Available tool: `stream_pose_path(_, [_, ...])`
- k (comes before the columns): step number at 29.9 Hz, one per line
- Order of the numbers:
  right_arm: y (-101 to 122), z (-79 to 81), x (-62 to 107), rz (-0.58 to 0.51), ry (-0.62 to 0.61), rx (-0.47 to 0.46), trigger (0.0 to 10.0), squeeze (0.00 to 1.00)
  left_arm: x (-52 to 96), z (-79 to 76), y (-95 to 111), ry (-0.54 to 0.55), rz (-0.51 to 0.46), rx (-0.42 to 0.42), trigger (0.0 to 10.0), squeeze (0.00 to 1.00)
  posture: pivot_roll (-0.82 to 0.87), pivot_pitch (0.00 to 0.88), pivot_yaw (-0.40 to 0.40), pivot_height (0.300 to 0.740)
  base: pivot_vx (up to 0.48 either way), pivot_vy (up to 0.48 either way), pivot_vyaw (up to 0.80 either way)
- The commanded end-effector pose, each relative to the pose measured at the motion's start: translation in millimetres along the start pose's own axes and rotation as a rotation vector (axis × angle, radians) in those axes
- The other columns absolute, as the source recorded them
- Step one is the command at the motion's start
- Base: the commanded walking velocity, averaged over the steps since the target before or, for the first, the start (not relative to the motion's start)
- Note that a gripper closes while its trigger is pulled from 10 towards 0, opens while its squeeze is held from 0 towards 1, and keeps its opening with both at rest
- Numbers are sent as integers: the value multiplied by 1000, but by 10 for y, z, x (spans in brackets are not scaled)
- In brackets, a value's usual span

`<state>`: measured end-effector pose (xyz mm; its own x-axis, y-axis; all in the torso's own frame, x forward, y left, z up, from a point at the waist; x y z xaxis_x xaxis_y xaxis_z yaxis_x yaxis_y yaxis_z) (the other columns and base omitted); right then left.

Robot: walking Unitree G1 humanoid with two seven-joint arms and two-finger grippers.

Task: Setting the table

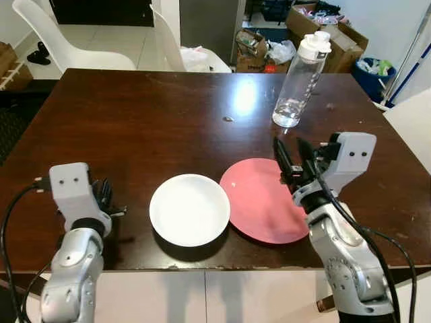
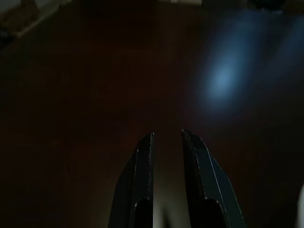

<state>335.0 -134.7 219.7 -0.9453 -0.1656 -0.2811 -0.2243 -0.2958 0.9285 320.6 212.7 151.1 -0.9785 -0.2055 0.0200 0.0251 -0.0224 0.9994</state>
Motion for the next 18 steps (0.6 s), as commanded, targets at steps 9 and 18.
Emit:
stream_pose_path(9, [-48,24,-46,-11,16,19,10000,0,-35,-118,103,-33,-70,-51,10000,0,-19,59,32,740,0,0,0])
stream_pose_path(18, [-126,42,-34,3,15,-6,10000,0,-28,-156,103,-50,-81,-70,10000,0,-15,63,37,740,0,0,0])
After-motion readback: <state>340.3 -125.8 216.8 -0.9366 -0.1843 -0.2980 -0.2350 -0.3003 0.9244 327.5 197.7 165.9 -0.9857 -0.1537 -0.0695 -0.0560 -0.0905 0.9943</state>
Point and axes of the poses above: a point about 5 cm out from each wrist's last joint towards the gripper, its own x axis pointing back from the gripper into the wrist, its own y axis along the axis of the wrist's last joint, z = x × y, the point moved 5 cm from there along -x, pointing out of the wrist towards the gripper, and after that the axes turned 5 degrees about -x, right-handed, at the moved point
